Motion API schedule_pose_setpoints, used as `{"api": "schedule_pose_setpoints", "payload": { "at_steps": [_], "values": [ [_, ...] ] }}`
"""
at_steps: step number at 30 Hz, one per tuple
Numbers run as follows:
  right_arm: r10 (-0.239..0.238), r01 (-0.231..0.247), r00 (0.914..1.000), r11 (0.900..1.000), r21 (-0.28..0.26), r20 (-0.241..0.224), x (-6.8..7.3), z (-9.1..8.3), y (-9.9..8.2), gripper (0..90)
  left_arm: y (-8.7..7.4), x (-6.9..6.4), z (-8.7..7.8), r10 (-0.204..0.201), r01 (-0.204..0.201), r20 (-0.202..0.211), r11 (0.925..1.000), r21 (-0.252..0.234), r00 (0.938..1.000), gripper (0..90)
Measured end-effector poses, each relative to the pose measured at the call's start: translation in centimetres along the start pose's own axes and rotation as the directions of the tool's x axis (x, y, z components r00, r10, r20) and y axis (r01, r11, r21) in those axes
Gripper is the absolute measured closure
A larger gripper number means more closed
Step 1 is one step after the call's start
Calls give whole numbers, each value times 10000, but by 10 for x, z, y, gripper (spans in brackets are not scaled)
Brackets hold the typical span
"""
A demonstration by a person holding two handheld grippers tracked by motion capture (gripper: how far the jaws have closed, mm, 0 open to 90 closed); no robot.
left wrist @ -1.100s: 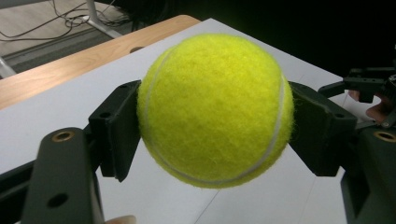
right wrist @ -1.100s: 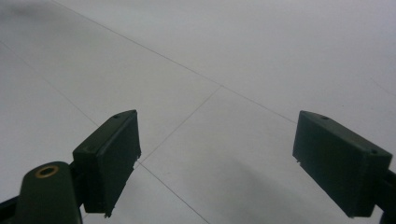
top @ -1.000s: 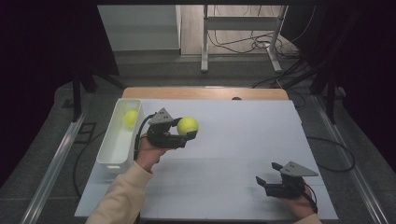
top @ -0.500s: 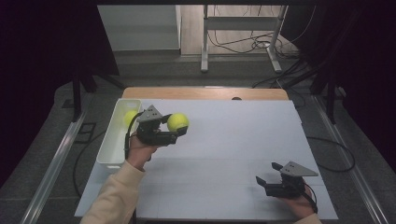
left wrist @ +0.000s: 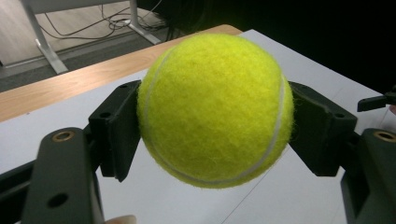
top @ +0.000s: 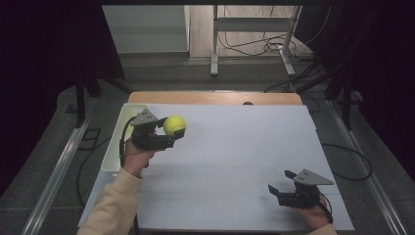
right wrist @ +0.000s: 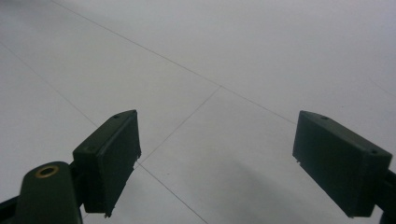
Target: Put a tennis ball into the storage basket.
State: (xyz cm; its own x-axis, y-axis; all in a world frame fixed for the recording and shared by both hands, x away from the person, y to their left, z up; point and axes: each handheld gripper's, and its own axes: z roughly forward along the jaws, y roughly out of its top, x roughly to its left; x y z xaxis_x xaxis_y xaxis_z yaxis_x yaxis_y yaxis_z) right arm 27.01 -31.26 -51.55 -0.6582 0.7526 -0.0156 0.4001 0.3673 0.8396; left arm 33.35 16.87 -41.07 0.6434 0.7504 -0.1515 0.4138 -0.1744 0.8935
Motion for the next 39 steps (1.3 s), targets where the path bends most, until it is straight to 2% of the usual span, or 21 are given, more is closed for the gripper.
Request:
{"api": "schedule_pose_setpoints", "payload": {
  "at_steps": [27, 39],
  "values": [
    [11, -11, 10000, 10000, -28, 15, 0, 0, 0, 155, -1, 23, -25, -329, 325, -870, 9995, -59, 9957, 257],
    [8, -8, 10000, 10000, 13, 27, 0, 0, 0, 156, -3, 36, -33, -517, 516, -1333, 9987, -41, 9897, 257]
  ]
}}
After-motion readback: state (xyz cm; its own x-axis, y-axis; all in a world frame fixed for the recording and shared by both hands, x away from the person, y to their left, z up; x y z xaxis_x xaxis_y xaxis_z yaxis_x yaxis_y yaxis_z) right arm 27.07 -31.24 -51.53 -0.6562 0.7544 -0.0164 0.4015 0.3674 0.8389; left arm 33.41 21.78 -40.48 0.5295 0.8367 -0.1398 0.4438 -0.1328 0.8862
